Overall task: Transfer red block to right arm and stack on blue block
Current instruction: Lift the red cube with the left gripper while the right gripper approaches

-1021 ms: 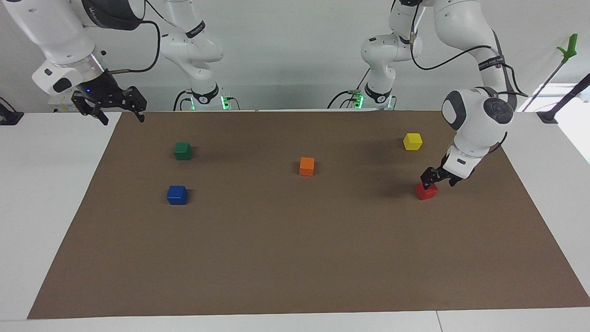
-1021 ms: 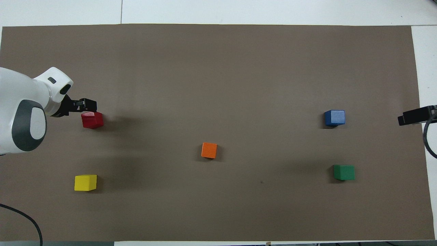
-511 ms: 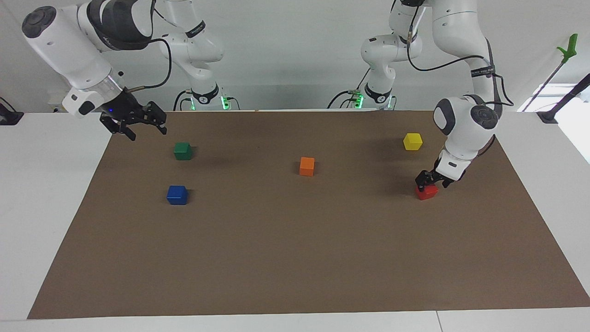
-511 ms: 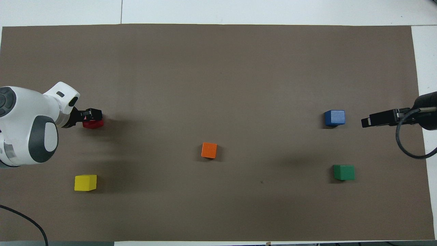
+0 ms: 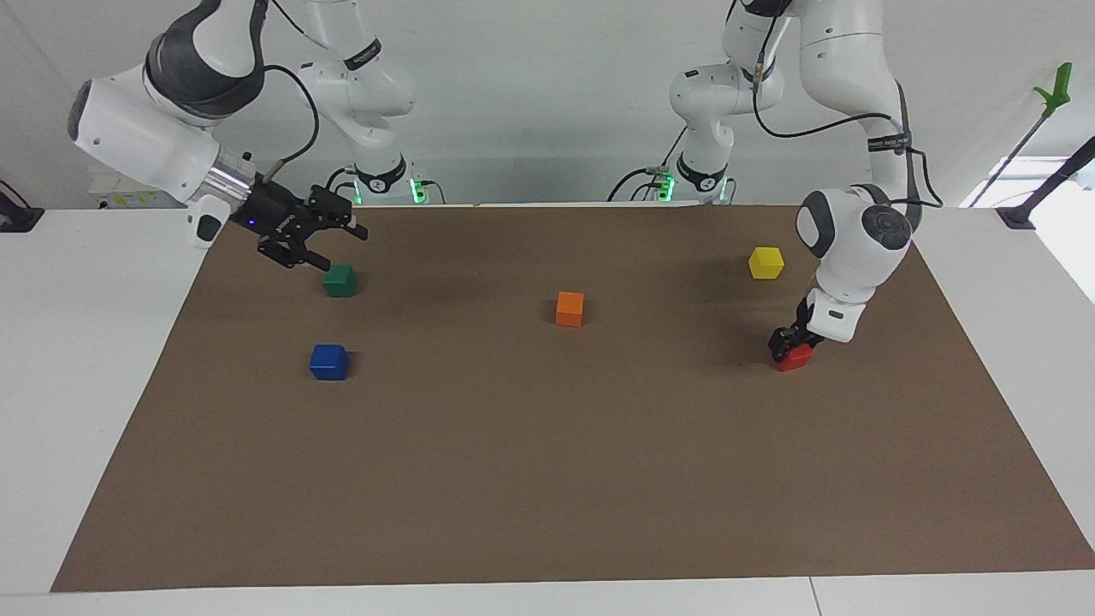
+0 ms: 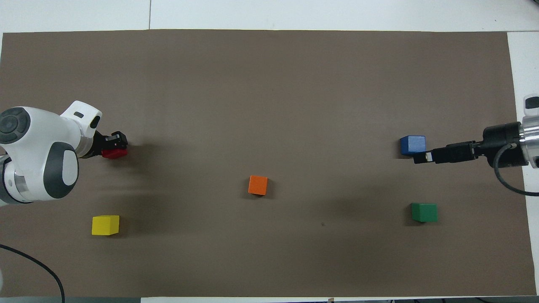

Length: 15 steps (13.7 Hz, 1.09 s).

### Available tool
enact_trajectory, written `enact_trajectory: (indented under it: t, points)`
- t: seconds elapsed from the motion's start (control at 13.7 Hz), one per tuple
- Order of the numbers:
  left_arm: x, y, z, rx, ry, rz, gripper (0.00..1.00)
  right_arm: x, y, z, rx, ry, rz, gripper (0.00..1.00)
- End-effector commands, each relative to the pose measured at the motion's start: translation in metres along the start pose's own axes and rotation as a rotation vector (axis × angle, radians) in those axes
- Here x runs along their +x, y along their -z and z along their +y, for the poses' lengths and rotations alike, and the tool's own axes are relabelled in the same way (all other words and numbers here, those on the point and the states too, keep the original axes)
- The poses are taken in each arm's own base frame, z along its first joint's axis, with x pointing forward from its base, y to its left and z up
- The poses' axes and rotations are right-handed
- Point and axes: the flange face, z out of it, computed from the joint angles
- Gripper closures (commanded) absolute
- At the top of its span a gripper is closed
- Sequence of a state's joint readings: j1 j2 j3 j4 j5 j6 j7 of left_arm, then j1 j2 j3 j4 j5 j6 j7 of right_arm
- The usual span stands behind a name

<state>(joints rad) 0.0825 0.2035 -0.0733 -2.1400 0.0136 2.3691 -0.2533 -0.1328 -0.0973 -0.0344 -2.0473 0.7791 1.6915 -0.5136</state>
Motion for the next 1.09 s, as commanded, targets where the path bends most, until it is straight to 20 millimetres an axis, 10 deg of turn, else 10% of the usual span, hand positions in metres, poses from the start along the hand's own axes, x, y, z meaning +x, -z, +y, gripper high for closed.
enact_trajectory:
  t: [0.0,0.29,0.58,1.02]
  points:
    - [0.032,0.029,0.013,0.017,0.015,-0.045,1.0,-0.015,-0.023,0.015,0.176,0.012,0.056,0.0]
    - [0.023,0.124,0.058,-0.055,0.179,-0.174,1.0,-0.028,-0.049,0.003,0.489,0.001,0.094,0.0]
    - [-0.055,0.224,0.121,-0.149,0.384,-0.236,1.0,-0.048,-0.097,-0.006,0.771,-0.004,0.108,0.0]
    - [-0.172,0.259,0.279,-0.235,0.575,-0.287,1.0,-0.063,-0.201,-0.034,1.237,0.096,0.154,0.0]
